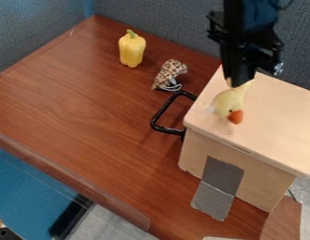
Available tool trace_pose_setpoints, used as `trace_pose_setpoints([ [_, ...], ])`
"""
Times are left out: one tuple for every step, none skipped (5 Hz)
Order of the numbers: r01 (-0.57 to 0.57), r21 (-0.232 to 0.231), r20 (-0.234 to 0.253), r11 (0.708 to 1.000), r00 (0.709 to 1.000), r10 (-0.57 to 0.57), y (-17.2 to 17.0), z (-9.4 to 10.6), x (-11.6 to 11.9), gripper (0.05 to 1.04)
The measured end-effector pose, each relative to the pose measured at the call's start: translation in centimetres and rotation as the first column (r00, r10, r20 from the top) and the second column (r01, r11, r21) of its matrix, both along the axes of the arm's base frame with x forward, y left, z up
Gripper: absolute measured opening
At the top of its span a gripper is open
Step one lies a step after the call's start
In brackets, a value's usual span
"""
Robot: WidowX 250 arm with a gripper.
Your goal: Put the yellow duck on the upper surface of drawer
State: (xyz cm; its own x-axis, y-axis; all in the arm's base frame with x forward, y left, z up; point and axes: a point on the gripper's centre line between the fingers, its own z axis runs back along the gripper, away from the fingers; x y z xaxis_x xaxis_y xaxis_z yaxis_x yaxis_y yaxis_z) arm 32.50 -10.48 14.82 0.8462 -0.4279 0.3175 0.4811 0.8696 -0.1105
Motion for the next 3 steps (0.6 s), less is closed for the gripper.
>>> trace_pose_setpoints([
  [-0.014,0.042,0.017,0.999,1.0,0.013,0.2,-0.1,0.2,0.212],
  [-0.04,0.055,0.046,0.998,0.998,0.038,0.6,0.9,0.1,0.466],
  [-0.08,0.032,0.122,0.996,0.99,0.076,0.9,4.3,0.0,0.773],
])
